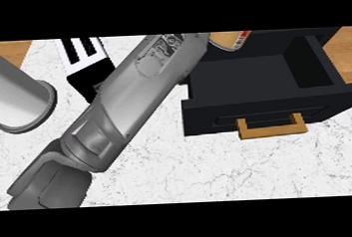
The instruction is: Pick up the can, place it into the drawer and close the drawer
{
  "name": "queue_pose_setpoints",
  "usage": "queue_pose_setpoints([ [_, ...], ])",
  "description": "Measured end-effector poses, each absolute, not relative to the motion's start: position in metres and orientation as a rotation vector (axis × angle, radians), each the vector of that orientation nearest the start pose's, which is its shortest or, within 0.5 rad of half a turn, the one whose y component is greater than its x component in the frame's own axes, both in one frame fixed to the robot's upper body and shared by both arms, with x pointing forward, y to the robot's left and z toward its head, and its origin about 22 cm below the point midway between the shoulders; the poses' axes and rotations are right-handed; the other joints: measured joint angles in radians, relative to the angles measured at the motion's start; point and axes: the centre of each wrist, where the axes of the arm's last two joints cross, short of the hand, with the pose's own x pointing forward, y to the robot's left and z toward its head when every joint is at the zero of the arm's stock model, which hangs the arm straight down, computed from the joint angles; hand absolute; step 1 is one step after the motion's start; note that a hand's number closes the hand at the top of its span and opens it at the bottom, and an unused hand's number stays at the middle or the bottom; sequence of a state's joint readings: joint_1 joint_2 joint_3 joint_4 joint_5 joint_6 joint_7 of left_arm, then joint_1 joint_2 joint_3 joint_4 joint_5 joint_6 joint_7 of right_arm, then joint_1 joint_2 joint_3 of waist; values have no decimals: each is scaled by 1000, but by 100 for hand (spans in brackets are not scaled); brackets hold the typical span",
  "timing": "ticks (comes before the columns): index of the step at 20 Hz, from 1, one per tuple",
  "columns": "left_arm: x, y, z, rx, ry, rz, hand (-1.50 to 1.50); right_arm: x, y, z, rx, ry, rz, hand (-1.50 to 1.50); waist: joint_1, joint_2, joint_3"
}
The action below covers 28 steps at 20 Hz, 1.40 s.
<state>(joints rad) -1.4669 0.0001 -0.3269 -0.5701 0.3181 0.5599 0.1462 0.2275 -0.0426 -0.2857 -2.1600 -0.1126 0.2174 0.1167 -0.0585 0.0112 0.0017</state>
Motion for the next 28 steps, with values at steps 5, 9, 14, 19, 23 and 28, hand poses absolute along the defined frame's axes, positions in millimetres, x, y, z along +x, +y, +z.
queue_pose_setpoints([
  [5,421,-22,229,83,-1747,-249,150,166,-300,99,-159,-1842,0,-150,-15,5,1],
  [9,425,-20,219,128,-1762,-257,150,166,-302,101,-156,-1846,3,-150,-24,7,1],
  [14,426,-17,203,170,-1774,-266,150,172,-299,104,-149,-1853,8,-150,-34,10,1],
  [19,427,-14,190,220,-1773,-289,150,176,-298,106,-147,-1861,9,-150,-45,13,1],
  [23,428,-11,181,261,-1786,-300,-150,181,-296,110,-139,-1872,22,-150,-56,17,1],
  [28,430,-8,174,296,-1775,-279,-150,182,-294,110,-135,-1880,34,-150,-65,19,1],
])
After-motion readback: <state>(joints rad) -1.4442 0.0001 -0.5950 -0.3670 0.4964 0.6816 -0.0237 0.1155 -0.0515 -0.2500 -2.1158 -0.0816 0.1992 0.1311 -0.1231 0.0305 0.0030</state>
